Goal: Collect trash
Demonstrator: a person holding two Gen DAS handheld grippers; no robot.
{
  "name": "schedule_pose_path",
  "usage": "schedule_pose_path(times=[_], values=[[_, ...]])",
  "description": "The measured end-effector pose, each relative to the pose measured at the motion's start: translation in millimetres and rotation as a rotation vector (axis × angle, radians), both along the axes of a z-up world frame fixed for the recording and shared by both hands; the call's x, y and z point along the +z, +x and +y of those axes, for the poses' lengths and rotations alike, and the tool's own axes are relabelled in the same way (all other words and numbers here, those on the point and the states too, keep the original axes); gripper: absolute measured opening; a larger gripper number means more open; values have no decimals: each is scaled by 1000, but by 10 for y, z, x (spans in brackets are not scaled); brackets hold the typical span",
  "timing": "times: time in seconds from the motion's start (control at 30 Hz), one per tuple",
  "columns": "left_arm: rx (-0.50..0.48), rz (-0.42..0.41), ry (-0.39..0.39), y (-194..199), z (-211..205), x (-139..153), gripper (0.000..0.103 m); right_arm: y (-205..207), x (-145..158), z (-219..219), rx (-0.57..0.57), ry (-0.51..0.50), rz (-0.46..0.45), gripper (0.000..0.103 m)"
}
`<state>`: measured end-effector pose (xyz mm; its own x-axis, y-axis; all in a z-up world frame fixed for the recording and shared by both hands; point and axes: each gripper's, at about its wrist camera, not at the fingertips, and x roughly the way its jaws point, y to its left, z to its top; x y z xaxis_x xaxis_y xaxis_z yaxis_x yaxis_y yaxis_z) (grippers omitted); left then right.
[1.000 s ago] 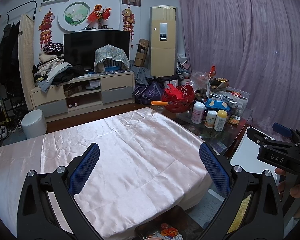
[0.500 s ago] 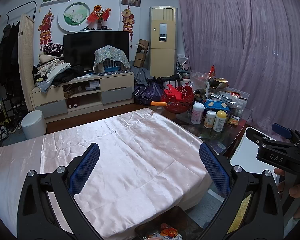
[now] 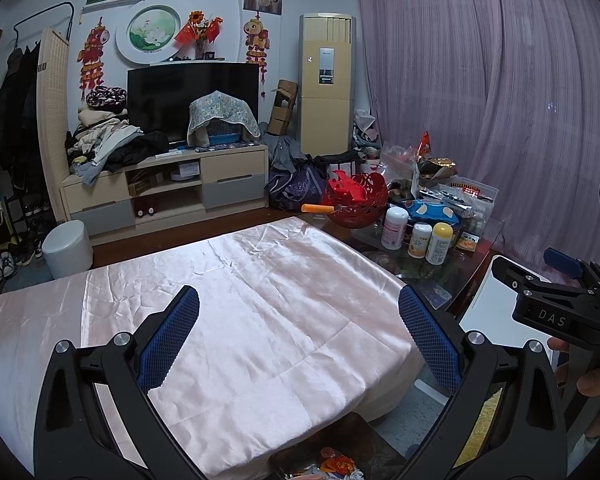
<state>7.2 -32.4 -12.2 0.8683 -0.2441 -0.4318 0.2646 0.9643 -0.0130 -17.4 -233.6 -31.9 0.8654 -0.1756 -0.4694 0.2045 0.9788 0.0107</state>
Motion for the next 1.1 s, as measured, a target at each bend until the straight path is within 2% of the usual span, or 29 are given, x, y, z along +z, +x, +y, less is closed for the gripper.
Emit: schedule_pose_path(times=[0.33, 0.5, 0.63, 1.1], values=[[33, 17, 22, -1, -79, 35, 95, -51, -8, 3, -7, 5, 4, 100], [35, 47, -13, 41, -62, 27, 95, -68, -9, -11, -11, 7, 4, 100], [32, 55, -5, 51, -95, 4, 95, -95, -24, -3, -15, 11, 7, 100], [22, 30, 0, 47, -140, -14, 95, -103, -43, -6, -19, 14, 7, 100]])
